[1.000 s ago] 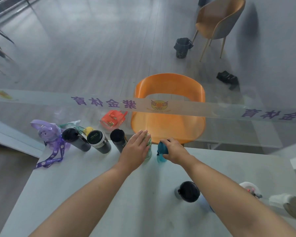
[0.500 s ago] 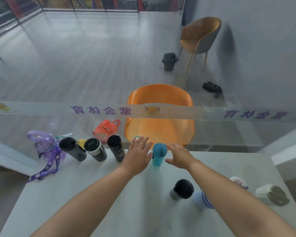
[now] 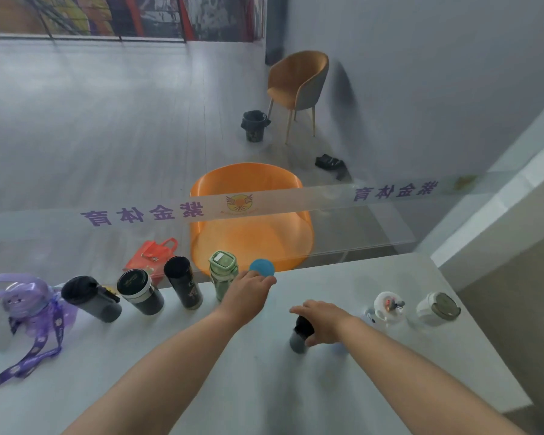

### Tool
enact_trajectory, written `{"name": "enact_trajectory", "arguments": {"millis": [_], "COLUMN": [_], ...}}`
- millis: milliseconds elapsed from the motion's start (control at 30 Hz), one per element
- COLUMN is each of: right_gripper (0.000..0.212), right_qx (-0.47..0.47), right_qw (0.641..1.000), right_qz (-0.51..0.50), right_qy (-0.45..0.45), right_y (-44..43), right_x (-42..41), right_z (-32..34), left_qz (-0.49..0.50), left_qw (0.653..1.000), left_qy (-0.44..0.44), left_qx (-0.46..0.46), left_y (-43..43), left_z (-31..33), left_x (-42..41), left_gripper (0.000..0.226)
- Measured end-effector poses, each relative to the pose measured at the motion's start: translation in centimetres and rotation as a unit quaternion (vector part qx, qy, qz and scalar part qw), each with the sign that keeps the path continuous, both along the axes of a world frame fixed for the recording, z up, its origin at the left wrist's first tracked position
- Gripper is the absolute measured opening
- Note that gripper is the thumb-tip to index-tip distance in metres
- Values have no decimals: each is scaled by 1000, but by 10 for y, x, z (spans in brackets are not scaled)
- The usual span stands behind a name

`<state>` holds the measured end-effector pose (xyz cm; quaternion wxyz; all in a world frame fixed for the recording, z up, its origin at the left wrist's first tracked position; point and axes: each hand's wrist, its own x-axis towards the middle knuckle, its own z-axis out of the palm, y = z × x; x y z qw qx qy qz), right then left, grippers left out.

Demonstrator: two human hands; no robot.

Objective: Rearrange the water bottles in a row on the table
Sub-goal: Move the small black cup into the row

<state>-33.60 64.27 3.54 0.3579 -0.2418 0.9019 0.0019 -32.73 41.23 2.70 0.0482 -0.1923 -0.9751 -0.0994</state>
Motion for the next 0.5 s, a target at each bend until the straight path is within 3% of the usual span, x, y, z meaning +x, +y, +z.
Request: {"name": "enact_trajectory", "arguments": {"millis": [233,500], "right_gripper": [70,67], "right_qx": [-33,-104], "right_qw": [999,993], "right_qz": [-26,-31], "right_qy": [-5,52], "right_y": [-1,6], "right_x": [-22,-105], "right_z": [-8,-4], "left_qz": [42,138], "left_qw": [995,961], "left_qy": [-93,-227], "left_qx": [-19,-80], "left_y": [9,30], "left_z": [5,-13], "left_x": [-27,-80], "left_gripper": [32,52]}}
